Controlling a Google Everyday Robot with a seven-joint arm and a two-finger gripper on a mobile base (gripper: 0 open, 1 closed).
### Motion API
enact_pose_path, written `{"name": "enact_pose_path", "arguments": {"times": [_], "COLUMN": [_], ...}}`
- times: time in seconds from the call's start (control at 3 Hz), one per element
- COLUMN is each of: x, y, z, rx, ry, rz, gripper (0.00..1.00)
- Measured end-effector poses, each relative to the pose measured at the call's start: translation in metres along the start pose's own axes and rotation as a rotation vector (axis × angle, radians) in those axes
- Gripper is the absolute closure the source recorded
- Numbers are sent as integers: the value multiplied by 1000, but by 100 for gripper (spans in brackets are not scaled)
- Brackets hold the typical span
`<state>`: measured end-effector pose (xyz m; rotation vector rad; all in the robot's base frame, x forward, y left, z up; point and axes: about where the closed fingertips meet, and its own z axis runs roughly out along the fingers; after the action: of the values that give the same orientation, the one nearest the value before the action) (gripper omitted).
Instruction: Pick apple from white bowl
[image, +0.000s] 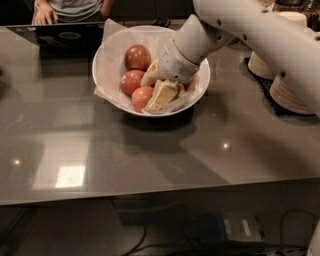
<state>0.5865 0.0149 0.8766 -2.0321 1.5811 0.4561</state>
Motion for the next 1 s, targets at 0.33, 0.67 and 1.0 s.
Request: {"name": "enact_pose_path", "arguments": {"times": [0.33,0.67,1.0], "x": [4,5,3], "y": [6,19,17], "z": [2,-8,-10], "rx": [-15,-3,-3], "ry": [23,68,68], "rz": [22,48,48], "gripper": [57,54,55]}}
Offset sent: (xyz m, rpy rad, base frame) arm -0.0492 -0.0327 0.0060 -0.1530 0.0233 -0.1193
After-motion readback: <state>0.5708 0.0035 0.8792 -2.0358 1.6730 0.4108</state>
